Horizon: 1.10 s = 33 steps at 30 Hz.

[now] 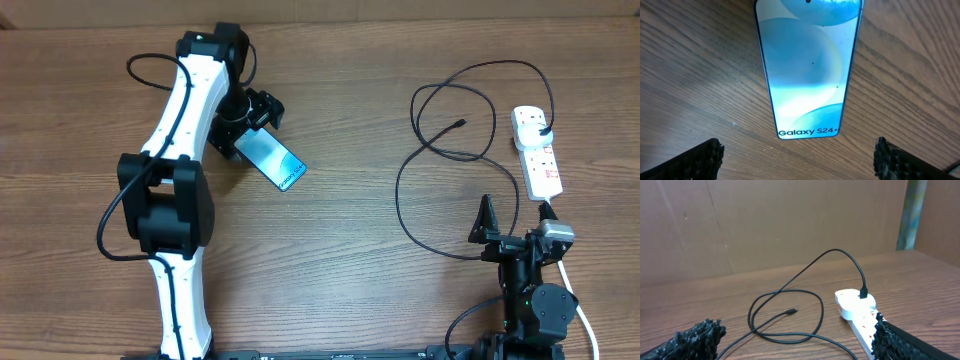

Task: Plug charger to phone and switch on socket
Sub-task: 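Lower the left gripper onto the phone's top edge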

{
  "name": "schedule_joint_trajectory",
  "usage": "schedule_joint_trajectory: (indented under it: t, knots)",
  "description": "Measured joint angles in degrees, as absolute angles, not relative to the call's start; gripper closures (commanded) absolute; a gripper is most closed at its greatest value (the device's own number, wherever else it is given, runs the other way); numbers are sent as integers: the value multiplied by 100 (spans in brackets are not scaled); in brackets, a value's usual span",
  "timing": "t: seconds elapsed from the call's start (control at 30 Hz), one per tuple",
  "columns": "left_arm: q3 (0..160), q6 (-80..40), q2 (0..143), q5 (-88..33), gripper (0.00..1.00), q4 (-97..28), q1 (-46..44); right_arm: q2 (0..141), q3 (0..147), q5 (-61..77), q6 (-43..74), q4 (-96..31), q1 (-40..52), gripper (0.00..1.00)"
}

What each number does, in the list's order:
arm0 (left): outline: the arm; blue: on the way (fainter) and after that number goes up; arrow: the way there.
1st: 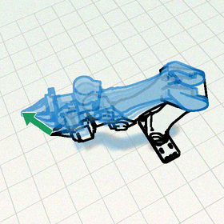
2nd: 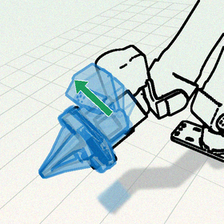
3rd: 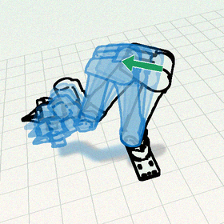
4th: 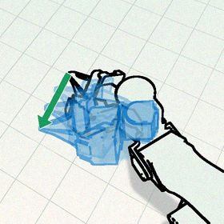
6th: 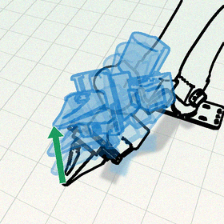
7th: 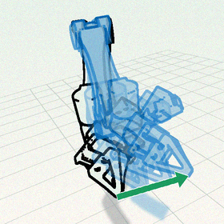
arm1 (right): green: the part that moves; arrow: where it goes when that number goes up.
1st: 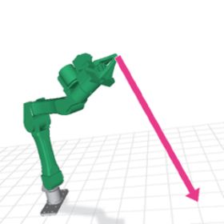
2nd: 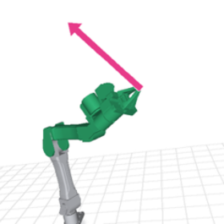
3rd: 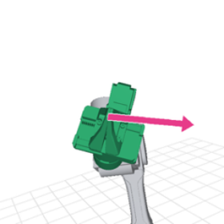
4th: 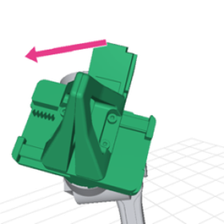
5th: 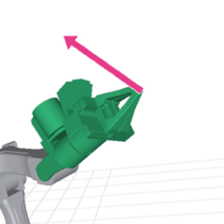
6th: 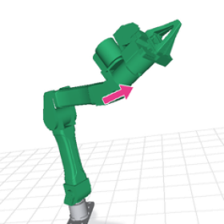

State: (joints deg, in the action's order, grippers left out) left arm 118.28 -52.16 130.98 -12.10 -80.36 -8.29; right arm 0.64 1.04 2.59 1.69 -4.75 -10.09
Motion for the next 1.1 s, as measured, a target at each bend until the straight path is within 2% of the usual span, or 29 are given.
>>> schedule_joint_trajectory:
  t: [0.63,1.1]
  knots:
    - [11799,-5459,13120,-405,0,-7559,-1347,62,106,259,169,-475,-1009,0]
    - [10969,-5859,13124,-226,0,-6772,-1385,64,106,259,172,-475,-1009,0]
